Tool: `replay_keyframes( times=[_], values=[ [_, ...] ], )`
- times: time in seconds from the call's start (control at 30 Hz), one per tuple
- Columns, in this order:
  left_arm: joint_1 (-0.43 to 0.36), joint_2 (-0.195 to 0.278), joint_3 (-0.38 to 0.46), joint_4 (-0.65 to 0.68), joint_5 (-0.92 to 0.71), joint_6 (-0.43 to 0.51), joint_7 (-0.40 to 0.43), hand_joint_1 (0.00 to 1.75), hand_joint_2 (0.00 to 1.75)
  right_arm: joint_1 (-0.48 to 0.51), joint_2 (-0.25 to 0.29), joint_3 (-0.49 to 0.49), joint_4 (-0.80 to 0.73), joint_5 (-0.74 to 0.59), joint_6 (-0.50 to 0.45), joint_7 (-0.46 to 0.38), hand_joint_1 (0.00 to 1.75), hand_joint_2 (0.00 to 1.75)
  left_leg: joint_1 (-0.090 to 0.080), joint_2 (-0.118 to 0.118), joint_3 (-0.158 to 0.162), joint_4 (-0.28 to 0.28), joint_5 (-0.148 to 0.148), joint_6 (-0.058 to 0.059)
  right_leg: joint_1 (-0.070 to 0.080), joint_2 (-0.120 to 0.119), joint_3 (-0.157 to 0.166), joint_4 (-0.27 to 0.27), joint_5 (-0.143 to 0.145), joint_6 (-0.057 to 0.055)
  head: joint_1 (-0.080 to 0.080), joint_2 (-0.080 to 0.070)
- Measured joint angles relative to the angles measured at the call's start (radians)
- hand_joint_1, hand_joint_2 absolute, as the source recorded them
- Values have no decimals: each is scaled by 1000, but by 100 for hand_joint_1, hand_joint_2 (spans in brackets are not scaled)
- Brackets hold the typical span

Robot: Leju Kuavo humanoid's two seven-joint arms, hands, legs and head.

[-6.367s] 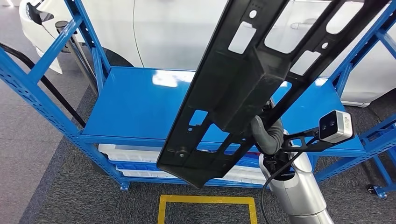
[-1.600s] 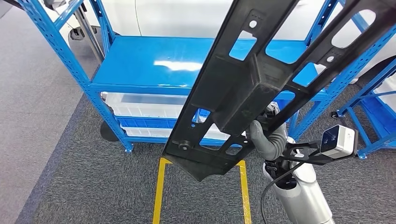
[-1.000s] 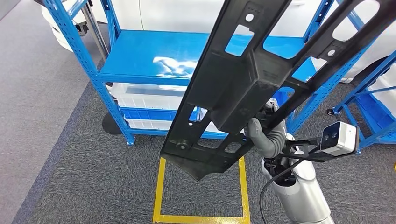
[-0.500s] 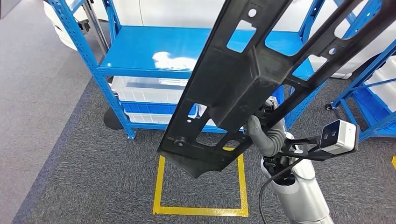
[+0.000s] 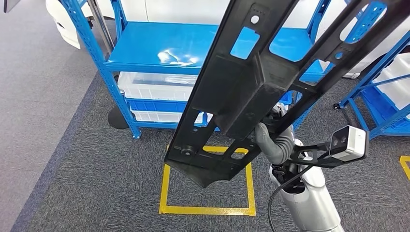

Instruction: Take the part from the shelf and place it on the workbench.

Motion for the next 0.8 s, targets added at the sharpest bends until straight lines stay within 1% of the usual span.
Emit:
replay_keyframes(
  times=[0.03, 0.07, 0.1, 0.13, 0.17, 0.23, 0.27, 0.3, 0.33, 0.37, 0.4, 0.43, 0.47, 0.5, 0.57, 0.6, 0.63, 0.67, 0.7, 0.73, 0.77, 0.8],
  values=[
    [0, 0, 0, 0, 0, -1, 0, 0, 175, 0, 0, 0, 0, 0, 0, 0, 175, 175, 0, 0, -1, -1, 4, -6, 2, 0, -3, 1, 6, -6, 0, 0],
    [0, 0, 0, 0, 0, -1, 0, 0, 175, 0, 0, 0, 0, -1, 0, 0, 175, 175, -1, 0, -4, -1, 5, -12, 0, 0, -6, 0, 11, -12, 0, 0],
    [0, 0, 0, 0, 0, -1, 0, 0, 175, 0, 0, 0, 0, -1, 0, 1, 175, 175, 0, 0, -8, 6, -1, -17, -2, -1, -9, -4, 17, -19, 0, 0],
    [1, 0, 0, 0, 0, -1, 0, 0, 175, 0, 0, 0, 0, -1, 0, 1, 175, 175, 0, -1, -17, 26, -20, -22, -5, -3, -13, -7, 24, -26, 0, 0],
    [1, 0, 0, 0, 0, -1, -1, 0, 175, 0, 0, 0, 0, -1, 0, 1, 175, 175, 1, -2, -35, 69, -52, -27, -8, -5, -18, -10, 30, -32, 0, 0],
    [-1, 0, 0, 0, 0, -1, -5, 0, 175, 1, 0, 0, 0, -1, 0, 2, 175, 175, 5, -2, -81, 198, -129, -34, -6, -7, -32, -10, 39, -37, 0, 0],
    [-3, 0, 0, 0, -1, -1, -6, 0, 175, 1, 0, 0, 0, -1, 0, 3, 175, 175, 6, -2, -98, 255, -155, -36, -6, -7, -38, -9, 44, -37, 0, 0],
    [-4, 0, 0, 0, -2, -1, -7, 0, 175, 2, 0, 0, 0, -1, 0, 6, 175, 175, 7, -2, -98, 278, -162, -38, -5, -8, -44, -8, 48, -36, 0, 0],
    [-4, 0, 0, 0, -3, -1, -7, 0, 175, 2, 0, 0, 0, -1, 0, 9, 175, 175, 7, -2, -78, 262, -151, -38, -5, -7, -49, -6, 51, -35, 0, 0],
    [-2, 0, 0, 0, -4, -1, -7, 0, 175, 2, 0, 0, 0, -1, 0, 13, 175, 175, 7, -1, -40, 208, -125, -36, -5, -6, -53, -4, 53, -33, 0, 0],
    [1, 0, 0, 0, -5, -1, -7, 0, 175, 2, 0, 0, 0, -2, 0, 15, 175, 175, 7, -2, 6, 133, -101, -32, -5, -6, -56, 0, 55, -31, 0, 0],
    [3, 0, 0, 0, -6, -1, -6, 0, 175, 1, 0, 0, 0, -4, 0, 17, 175, 175, 5, -3, 44, 66, -83, -28, -4, -5, -59, 4, 57, -27, 0, 0],
    [4, 0, 0, 0, -6, -1, -6, 0, 175, 0, 0, 0, 0, -7, 0, 19, 175, 175, 4, -3, 68, 20, -74, -22, -3, -5, -63, 6, 59, -22, 0, 0],
    [5, 0, 0, 0, -7, -1, -6, 0, 175, 0, 0, 0, 0, -10, 0, 20, 175, 175, 2, -4, 76, 0, -73, -17, -2, -5, -67, 8, 62, -17, 0, 0],
    [8, 0, 0, 0, -7, 0, -7, 0, 175, -2, 0, 0, 0, -17, 1, 26, 175, 175, 1, -4, 72, -4, -66, -5, -1, -4, -71, 6, 70, -4, 0, 0],
    [9, -1, 0, 0, -8, 0, -7, 0, 175, -3, 0, 0, 1, -20, 2, 28, 175, 175, 2, -2, 71, -7, -60, 2, -2, -3, -73, 8, 68, 2, 0, 0],
    [8, -2, -1, 0, -9, 0, -7, 0, 175, -6, 0, 0, 1, -23, 2, 29, 175, 175, 4, 0, 69, -11, -54, 8, -3, -1, -80, 22, 56, 7, 0, 0],
    [7, -3, -1, 0, -11, -1, -7, 0, 175, -9, 0, 0, 2, -25, 2, 30, 175, 175, 6, 3, 66, -14, -48, 15, -4, 0, -95, 56, 32, 11, 0, 0],
    [6, -4, -1, 0, -14, -2, -7, 0, 175, -12, 0, 0, 3, -28, 2, 30, 175, 175, 6, 6, 63, -15, -44, 18, -7, 0, -119, 111, -4, 15, 0, 0],
    [6, -5, -1, 0, -17, -4, -7, 0, 175, -13, 0, 0, 5, -30, 1, 30, 175, 175, 6, 10, 58, -14, -42, 21, -8, 0, -148, 179, -40, 19, 0, 0],
    [7, -6, -1, 0, -21, -5, -6, 0, 175, -13, 0, 0, 7, -31, 1, 31, 175, 175, 5, 14, 54, -13, -40, 22, -9, 0, -174, 241, -66, 21, 0, 0],
    [8, -7, -1, 0, -23, -7, -5, 0, 175, -11, -1, 0, 9, -31, 0, 31, 175, 175, 5, 18, 50, -12, -39, 22, -10, 0, -187, 278, -75, 22, 0, 0]
  ],
)
